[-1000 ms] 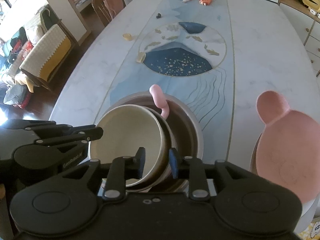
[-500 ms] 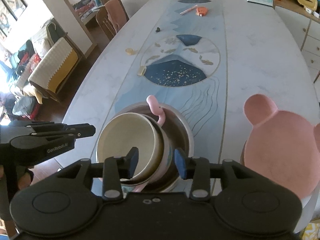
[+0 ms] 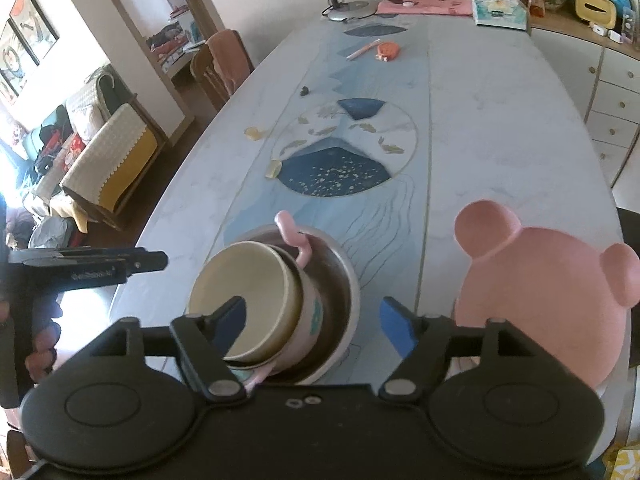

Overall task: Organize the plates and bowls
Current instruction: 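Lower the cream bowl into the pot and open both grippers, then move both grippers to the steel bowl rim and close them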

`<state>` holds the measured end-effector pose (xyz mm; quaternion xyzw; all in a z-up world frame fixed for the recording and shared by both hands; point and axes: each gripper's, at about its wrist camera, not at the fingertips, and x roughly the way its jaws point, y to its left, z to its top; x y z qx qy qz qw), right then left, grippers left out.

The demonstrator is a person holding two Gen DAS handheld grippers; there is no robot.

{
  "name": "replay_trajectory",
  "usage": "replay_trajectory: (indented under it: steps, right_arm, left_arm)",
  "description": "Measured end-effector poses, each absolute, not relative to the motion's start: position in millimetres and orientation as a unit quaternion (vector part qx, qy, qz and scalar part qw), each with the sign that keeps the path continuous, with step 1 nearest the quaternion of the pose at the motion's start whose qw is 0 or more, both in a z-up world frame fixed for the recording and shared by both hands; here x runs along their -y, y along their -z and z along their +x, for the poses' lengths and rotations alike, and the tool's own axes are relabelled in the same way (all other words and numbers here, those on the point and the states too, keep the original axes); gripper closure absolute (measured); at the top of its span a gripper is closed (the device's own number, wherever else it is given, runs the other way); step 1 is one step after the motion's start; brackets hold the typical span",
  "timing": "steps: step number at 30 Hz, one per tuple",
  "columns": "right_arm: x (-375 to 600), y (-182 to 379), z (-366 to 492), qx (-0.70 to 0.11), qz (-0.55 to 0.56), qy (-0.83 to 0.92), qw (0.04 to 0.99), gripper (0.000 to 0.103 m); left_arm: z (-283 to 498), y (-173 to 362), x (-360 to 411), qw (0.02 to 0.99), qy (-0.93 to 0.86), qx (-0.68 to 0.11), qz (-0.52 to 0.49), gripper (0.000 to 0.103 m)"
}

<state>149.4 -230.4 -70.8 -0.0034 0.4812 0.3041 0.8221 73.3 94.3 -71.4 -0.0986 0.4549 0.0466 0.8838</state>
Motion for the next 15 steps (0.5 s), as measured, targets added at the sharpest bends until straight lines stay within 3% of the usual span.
replay_trajectory:
  steps: [8,15]
  right_arm:
    - [243,89,146,-0.486,0.012,-0.291,0.824,0.011]
    - [243,117,144,-0.499,0.015,-0.280,0.820,0.012]
  left_arm:
    - [75,84,-106,0.889,-0.047,-0.448,-0.083,0.036]
    - [83,111,-110,0.882,-0.017,-0.466,-0.070,0.036]
